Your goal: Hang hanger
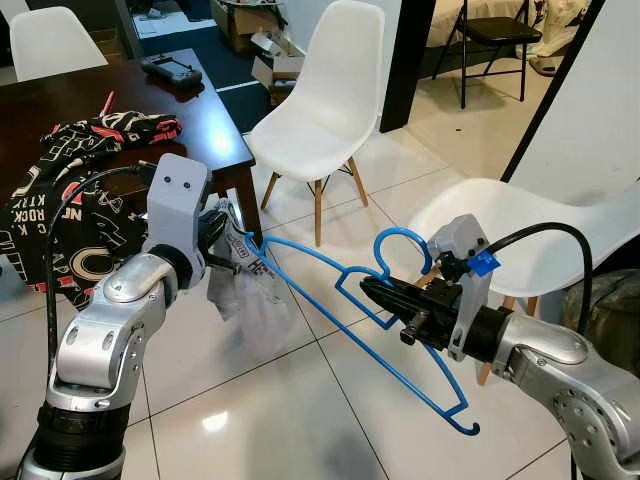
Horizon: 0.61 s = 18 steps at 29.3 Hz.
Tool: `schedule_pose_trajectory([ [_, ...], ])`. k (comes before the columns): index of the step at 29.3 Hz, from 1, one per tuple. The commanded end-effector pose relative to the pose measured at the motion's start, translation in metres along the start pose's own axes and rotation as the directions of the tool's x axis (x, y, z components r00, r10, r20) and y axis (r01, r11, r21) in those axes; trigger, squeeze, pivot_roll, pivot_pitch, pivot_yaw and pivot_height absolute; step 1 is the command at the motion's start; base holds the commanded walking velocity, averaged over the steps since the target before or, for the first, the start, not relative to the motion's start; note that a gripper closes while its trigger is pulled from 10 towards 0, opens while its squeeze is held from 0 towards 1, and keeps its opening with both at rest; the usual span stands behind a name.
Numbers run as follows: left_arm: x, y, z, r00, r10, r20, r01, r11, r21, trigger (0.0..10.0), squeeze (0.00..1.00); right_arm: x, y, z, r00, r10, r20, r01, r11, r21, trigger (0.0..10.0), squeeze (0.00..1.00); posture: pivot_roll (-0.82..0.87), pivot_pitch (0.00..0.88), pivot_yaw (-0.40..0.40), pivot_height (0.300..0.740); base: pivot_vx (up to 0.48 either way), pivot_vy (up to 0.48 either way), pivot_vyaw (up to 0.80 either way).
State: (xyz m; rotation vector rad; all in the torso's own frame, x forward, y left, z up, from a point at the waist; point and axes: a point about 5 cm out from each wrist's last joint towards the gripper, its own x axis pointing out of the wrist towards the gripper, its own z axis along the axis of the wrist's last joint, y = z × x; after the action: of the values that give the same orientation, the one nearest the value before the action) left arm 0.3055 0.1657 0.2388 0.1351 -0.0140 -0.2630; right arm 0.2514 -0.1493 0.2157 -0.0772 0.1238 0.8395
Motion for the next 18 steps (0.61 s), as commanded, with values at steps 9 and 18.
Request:
schedule_pose_trajectory([
  [9,-0.003,0.001,0.0,1.0,-0.002,-0.007,0.002,1.0,0.009,10.0,0.0,-0.001,0.003,0.001,1.0,0.02,0.01,-0.019,1.0,-0.023,10.0,0.0,0.04,0.183,0.056,0.74,0.0,0.0,0.0],
  [18,-0.002,0.0,-0.001,1.0,-0.003,-0.008,0.003,1.0,0.008,10.0,0.0,0.001,0.018,-0.002,0.993,0.118,-0.01,-0.118,0.993,-0.018,10.0,0.0,0.03,0.178,0.058,0.74,0.0,0.0,0.0],
])
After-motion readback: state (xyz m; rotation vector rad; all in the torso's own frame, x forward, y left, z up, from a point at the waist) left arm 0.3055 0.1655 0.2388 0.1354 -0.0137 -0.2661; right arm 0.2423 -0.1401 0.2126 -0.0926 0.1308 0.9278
